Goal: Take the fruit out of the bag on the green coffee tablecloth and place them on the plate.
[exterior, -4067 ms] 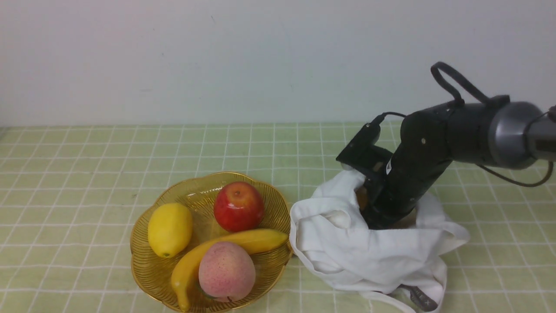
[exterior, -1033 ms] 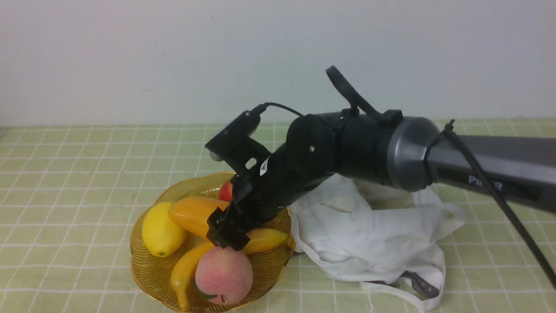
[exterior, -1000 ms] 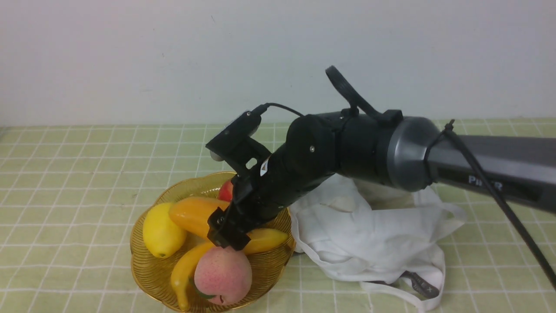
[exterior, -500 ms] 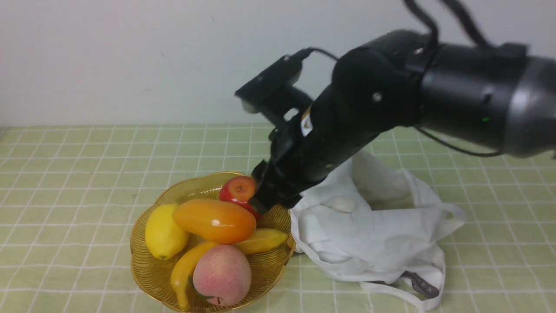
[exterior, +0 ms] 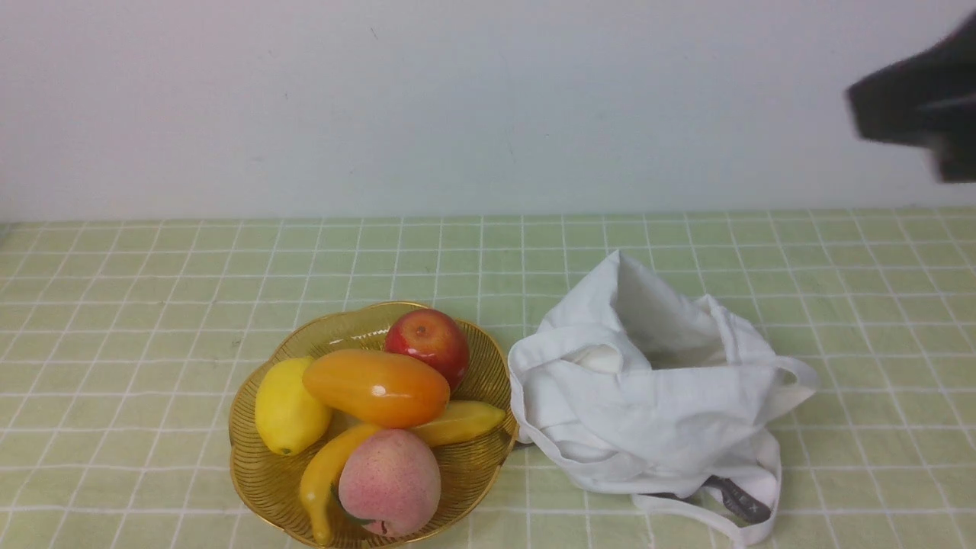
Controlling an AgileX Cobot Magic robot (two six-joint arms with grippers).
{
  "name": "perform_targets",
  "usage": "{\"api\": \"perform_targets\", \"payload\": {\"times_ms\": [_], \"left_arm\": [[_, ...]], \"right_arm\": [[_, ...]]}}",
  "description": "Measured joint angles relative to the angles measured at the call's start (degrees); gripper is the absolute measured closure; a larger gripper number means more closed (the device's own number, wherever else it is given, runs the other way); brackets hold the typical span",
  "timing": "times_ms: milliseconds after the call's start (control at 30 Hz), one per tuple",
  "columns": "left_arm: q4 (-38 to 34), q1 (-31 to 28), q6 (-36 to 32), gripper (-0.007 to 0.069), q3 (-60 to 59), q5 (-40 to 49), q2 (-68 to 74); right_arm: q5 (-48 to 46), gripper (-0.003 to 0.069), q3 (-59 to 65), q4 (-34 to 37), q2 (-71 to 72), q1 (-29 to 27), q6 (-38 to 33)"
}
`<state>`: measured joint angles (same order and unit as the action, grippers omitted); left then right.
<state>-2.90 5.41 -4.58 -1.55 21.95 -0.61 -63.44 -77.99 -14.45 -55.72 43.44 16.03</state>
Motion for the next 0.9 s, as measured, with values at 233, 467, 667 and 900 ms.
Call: {"api": "perform_targets", "payload": {"times_ms": [233,467,667,900], "left_arm": [[0.0,0.0,0.0,0.0632,0.0,0.0,0.0],[0.0,0.0,0.0,0.0632,0.0,0.0,0.0],[0.0,0.0,0.0,0.0632,0.0,0.0,0.0],[0.0,0.0,0.0,0.0632,0.0,0.0,0.0]], "right_arm": [[14.0,0.0671,22.2,-2.1,23.3,0.0,2.7],[36.8,0.0671,44.3,-4.1,44.2,0.0,7.0],[43.3,0.0671,53.0,-4.3,48.7,0.0,8.9],[44.3,0.0671,55.8,-4.7,48.7,0.0,9.0]]}}
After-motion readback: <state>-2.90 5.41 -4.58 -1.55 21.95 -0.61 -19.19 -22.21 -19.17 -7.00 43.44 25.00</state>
